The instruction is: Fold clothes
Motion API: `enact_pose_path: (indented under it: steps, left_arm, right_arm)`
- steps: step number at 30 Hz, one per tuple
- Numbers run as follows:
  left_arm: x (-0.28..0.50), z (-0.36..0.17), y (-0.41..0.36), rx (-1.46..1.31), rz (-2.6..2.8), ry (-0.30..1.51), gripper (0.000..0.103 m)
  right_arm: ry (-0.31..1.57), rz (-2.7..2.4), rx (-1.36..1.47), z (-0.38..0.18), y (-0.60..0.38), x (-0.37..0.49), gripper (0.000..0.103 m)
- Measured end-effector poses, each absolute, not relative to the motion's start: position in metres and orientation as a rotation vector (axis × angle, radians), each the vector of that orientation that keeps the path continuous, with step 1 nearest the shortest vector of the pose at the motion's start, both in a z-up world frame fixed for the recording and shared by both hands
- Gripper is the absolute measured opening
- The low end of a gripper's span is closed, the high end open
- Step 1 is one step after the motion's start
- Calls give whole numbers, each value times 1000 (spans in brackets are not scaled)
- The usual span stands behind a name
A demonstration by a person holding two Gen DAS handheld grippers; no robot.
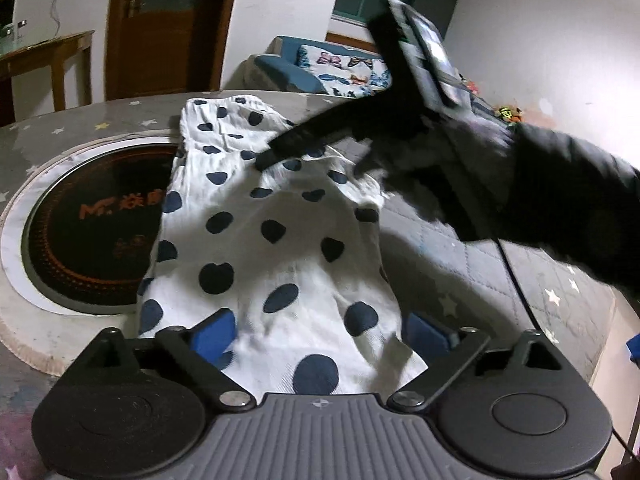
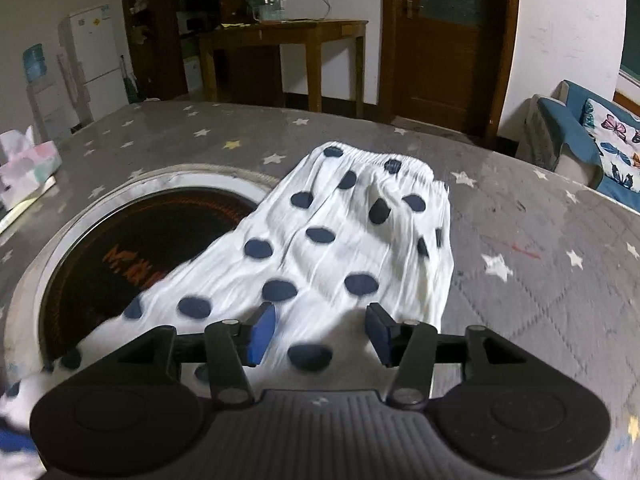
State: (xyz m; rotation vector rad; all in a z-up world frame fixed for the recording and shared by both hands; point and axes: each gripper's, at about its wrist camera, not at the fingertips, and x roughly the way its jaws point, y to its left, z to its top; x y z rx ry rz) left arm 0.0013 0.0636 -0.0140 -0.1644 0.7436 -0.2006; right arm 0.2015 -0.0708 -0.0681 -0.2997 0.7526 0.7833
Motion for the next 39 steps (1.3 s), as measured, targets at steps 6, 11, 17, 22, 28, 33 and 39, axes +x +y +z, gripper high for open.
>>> enact_pose_path:
  steps: [6,11,17,22,28,33,39]
  left_arm:
    - [-1,-17,61,-149,-225,731,103]
    - [-3,-17,64,-165,-234,721,103]
    - [-6,-17,60,-157,-231,705,103]
    - [-6,-16,59,-155,-233,701,103]
    - [-6,-16,59,-156,-234,700,103]
    - [-6,-16,59,-158,-236,698,103]
    - [-4,-17,55,-155,-235,695,103]
  right_arm:
    - [767,735,-295,-71,-54,238,52]
    - [763,714,-283,-73,-40,265,53]
    - [748,681,-289,-75,-22,290,57]
    - [743,650,-272,-75,-16,308,58]
    - [711,707,-277,-61,-14,293,57]
    - [722,746,-305,-69,3,292,58]
    - [719,741,-302,-80,19,307,63]
